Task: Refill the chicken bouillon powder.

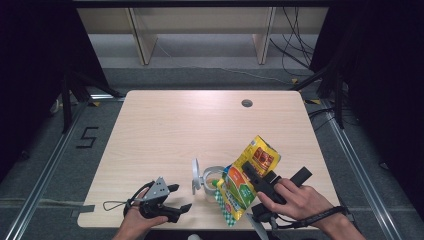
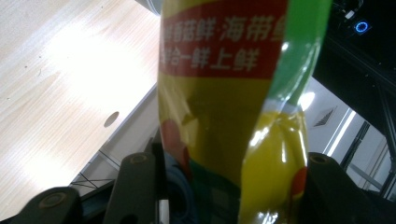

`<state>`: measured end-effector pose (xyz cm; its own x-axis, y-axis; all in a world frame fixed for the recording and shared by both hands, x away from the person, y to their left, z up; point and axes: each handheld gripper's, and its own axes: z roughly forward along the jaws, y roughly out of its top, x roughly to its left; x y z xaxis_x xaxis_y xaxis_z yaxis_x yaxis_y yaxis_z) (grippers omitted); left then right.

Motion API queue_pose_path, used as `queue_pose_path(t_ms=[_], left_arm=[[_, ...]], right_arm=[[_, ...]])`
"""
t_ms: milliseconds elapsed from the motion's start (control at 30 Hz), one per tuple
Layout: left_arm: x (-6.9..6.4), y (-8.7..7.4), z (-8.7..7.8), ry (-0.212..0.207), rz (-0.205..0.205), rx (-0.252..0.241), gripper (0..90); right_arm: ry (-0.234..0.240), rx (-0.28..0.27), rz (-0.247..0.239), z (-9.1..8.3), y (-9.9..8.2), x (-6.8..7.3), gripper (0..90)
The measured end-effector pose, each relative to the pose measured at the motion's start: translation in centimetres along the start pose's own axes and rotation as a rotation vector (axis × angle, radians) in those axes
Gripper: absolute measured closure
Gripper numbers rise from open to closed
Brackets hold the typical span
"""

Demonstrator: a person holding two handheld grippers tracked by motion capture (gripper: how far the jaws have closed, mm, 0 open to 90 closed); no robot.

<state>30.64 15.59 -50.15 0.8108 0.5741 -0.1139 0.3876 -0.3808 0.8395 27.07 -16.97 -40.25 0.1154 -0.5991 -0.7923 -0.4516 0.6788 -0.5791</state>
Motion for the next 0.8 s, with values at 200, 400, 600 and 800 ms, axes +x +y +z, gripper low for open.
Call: queue_pose_path(t_ms=[200, 400, 600, 800], left_arm=[[-0.04, -0.03, 0.04, 0.006, -0.005, -0.009, 20.2], [0.00, 0.00, 0.00, 0.001, -0.002, -0.002, 20.2], [-0.01, -0.01, 0.01, 0.000, 0.000, -0.001, 20.2], [-0.01, -0.01, 0.01, 0.001, -0.001, -0.001, 20.2]], right_arm=[[-0.003, 0.000, -0.004, 0.02, 0.00, -0.05, 58.1], [0.014, 0.004, -0.005, 0.04, -0.25, 0.01, 58.2], [0.015, 0.018, -0.003, -0.06, -0.55, 0.14, 58.2], [0.028, 0.022, -0.010, -0.12, -0.87, 0.19, 58.2]])
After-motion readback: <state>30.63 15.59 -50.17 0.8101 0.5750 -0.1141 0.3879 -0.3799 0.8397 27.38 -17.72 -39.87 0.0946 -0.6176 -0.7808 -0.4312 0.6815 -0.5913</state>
